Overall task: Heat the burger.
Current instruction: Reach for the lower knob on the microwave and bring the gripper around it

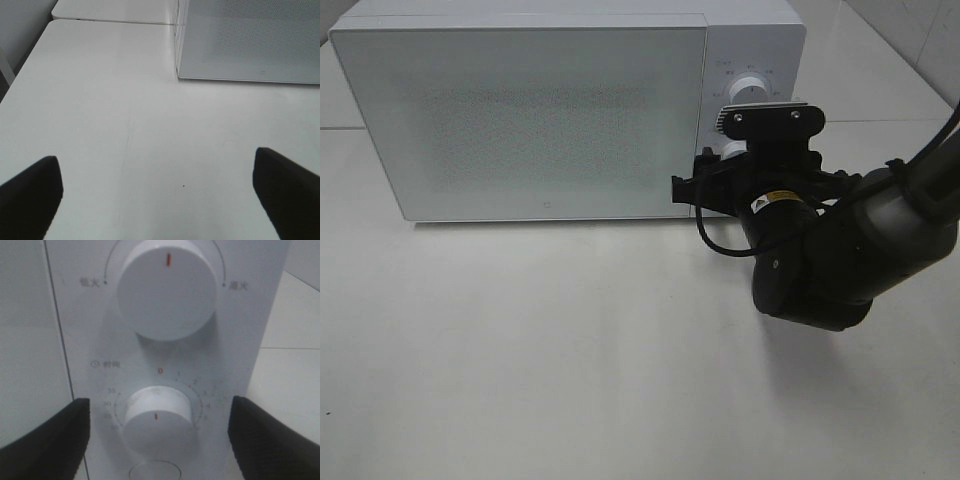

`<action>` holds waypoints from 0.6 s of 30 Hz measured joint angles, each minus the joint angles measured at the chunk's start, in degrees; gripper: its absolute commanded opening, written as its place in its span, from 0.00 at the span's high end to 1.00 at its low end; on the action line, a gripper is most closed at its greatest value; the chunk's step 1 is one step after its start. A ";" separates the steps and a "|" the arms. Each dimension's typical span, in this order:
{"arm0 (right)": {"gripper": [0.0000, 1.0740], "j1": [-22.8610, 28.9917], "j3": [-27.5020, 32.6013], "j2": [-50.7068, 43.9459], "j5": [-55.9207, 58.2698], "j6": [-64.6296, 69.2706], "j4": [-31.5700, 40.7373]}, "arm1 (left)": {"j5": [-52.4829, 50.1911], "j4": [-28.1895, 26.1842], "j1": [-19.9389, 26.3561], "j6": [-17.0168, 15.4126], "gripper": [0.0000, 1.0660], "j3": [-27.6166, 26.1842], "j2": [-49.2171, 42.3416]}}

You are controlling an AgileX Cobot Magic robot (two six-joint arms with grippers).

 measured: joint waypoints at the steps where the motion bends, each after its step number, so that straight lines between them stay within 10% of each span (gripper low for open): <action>1: 0.31 -0.29 0.00 0.80 0.06 0.00 -0.11 | 0.00 0.00 0.00 0.00 0.08 0.00 0.00; 18: 0.31 -0.69 -2.12 2.92 -0.06 1.09 -1.60 | 0.00 0.00 0.00 0.00 0.08 0.00 0.00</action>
